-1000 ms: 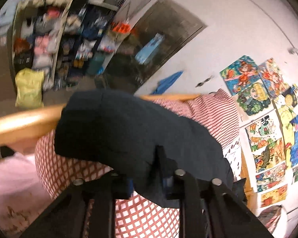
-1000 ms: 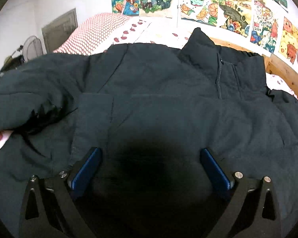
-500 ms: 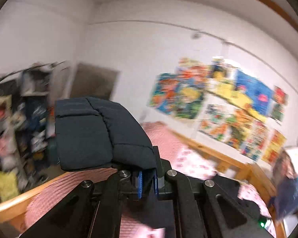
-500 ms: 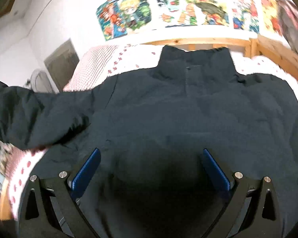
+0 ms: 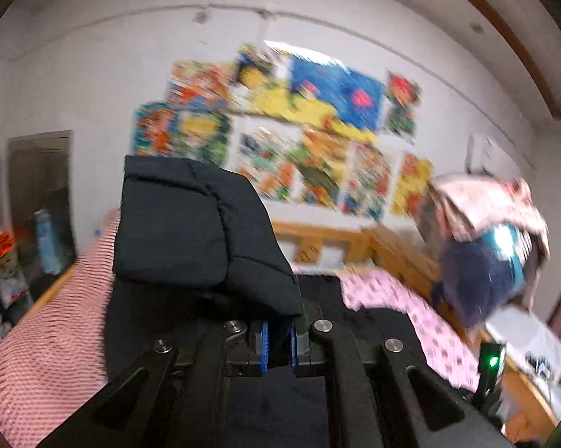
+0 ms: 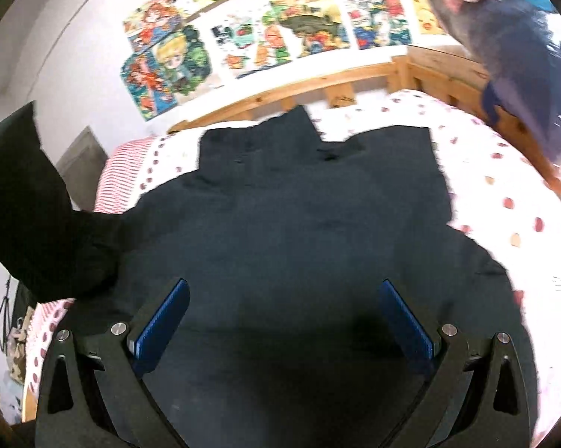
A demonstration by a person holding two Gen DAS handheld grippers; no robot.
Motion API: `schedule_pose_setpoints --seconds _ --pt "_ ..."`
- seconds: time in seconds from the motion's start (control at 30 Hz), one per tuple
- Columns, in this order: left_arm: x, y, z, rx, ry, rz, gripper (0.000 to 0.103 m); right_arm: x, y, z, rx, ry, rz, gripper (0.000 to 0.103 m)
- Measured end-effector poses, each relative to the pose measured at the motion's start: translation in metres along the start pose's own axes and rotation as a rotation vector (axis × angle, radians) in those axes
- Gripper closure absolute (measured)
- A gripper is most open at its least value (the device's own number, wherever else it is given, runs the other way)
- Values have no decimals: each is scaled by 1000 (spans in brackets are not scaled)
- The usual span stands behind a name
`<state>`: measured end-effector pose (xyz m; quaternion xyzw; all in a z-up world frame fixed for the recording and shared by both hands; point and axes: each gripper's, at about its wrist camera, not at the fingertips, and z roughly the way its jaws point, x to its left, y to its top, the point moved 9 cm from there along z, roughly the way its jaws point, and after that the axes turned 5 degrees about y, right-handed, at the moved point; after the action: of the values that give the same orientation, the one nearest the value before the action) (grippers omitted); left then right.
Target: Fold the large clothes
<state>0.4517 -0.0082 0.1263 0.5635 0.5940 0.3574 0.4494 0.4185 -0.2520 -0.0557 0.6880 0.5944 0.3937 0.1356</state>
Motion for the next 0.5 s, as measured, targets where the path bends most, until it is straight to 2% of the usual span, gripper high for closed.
schedule_pose_setpoints --seconds 0.13,0.3,0.43,0.5 --pt "-44 -42 40 147 -82 83 96 -35 -4 -8 2 -53 43 4" --pt "-87 -116 83 389 -159 179 95 -69 -10 -8 0 -81 111 4" --pt "-94 -167 82 497 -172 284 93 -75 -16 2 -4 -26 170 4" --pt "-91 -187 80 551 -174 323 93 -72 -17 11 -9 48 217 4"
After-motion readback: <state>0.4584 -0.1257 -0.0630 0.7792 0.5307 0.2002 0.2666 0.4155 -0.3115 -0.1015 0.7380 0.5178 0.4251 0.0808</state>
